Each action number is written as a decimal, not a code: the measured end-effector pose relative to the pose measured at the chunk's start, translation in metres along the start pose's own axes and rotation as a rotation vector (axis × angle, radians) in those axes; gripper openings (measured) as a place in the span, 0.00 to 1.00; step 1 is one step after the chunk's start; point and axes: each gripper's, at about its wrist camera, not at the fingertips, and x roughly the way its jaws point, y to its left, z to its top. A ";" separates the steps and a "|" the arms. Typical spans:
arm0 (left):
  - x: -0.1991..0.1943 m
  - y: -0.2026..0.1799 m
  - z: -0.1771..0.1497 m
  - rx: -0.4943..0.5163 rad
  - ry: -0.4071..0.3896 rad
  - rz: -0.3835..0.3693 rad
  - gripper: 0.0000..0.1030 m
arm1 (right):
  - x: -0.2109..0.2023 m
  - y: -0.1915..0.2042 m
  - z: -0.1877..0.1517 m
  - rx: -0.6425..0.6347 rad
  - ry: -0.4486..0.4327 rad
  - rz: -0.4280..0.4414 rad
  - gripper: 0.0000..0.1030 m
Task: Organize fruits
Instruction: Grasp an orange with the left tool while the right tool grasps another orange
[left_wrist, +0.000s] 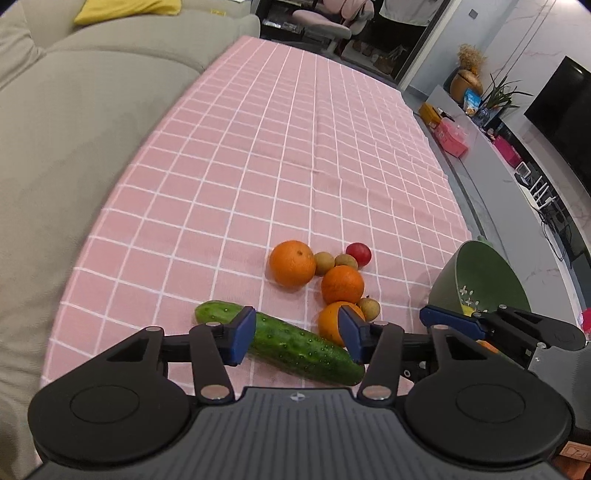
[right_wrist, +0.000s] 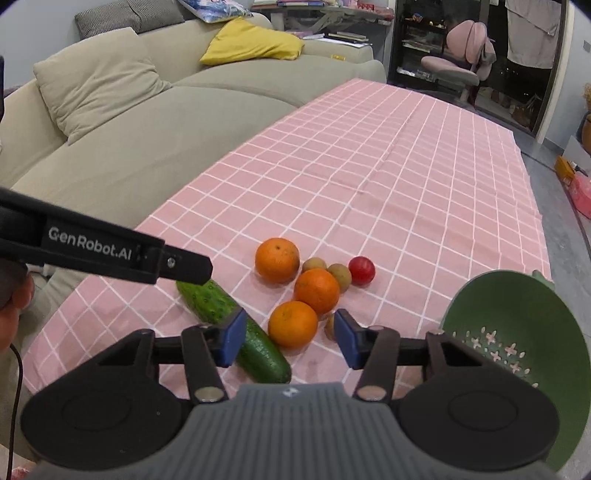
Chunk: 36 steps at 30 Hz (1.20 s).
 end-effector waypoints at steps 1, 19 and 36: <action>0.004 0.001 0.001 -0.005 0.002 -0.004 0.58 | 0.004 -0.002 0.000 0.002 0.004 0.000 0.48; 0.078 0.011 0.030 -0.081 0.025 -0.016 0.58 | 0.081 -0.037 0.023 0.178 0.082 0.050 0.40; 0.096 0.014 0.035 -0.132 0.063 -0.015 0.47 | 0.102 -0.041 0.027 0.189 0.120 0.044 0.38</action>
